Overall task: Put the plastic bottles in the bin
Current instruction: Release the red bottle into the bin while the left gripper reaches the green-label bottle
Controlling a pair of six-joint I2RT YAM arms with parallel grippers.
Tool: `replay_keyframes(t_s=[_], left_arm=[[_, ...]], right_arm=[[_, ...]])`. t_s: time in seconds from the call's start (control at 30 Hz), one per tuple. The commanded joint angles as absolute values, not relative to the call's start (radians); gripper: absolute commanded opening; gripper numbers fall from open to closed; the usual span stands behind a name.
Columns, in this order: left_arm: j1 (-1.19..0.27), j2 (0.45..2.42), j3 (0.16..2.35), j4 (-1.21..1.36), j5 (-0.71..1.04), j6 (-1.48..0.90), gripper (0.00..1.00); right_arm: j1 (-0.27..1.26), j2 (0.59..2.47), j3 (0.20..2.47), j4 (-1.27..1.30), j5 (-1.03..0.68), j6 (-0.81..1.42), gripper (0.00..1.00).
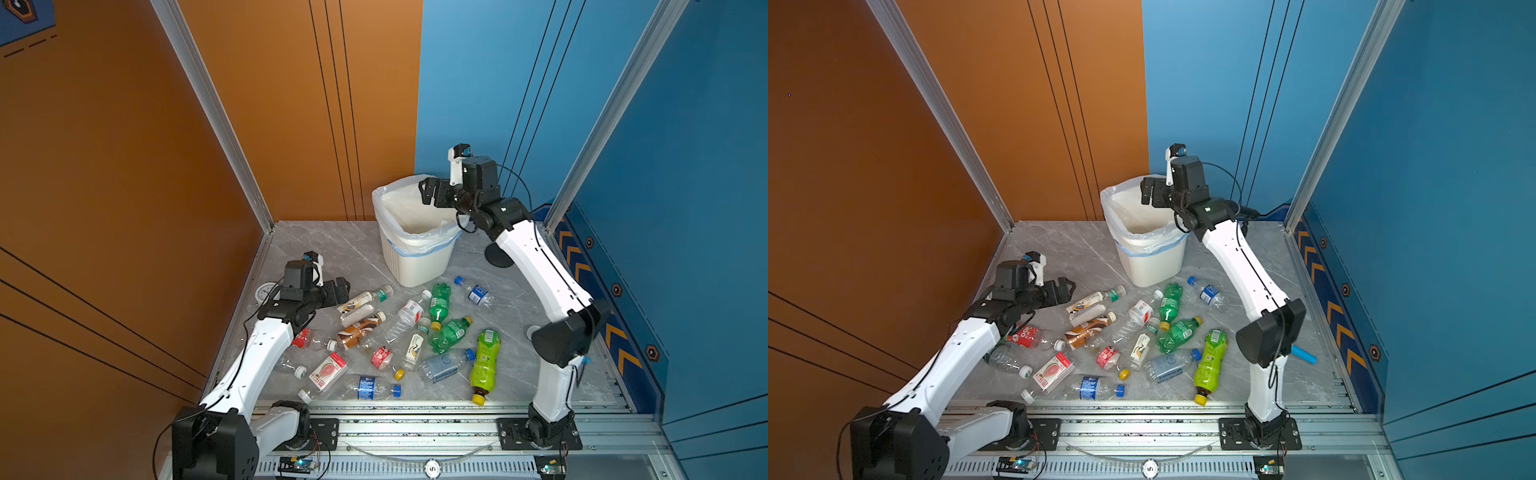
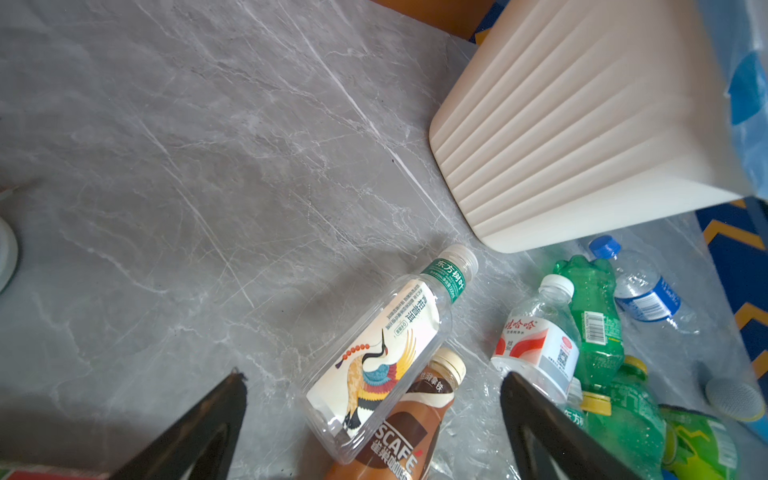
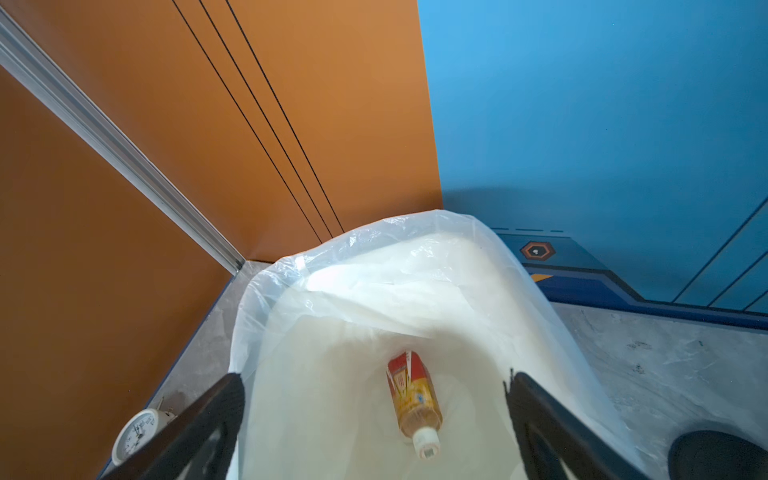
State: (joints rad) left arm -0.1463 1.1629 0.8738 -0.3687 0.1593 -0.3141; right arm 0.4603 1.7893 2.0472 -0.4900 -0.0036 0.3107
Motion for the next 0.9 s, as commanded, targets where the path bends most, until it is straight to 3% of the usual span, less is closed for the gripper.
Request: replay_keyframes(t_s=[0.0,0.1,0.27,0.87], left_arm=[[-0.199,1.21,0.939,-0.447,0.109,-0.213,0.97],[-0.267,1.262,0.971,-0.486,0.071,-0.156,0.99],[-0.376,1.357,1.006,-0.523,-0.068,-0.085,0.99],[-0.42,1.708,1.144,-0.552,-0.176,-0.067,0.98]], right_arm=[[0.453,1.526,1.733,-0.318,-0.022,0.307,0.99],[0.429,1.315,1.408,-0.194,-0.018,0.365,1.0],[0.35,1.132,1.159,-0.205,-0.016,0.447,1.0],[0.268,1.075,1.096,-0.207,-0.044,0.495,1.0]])
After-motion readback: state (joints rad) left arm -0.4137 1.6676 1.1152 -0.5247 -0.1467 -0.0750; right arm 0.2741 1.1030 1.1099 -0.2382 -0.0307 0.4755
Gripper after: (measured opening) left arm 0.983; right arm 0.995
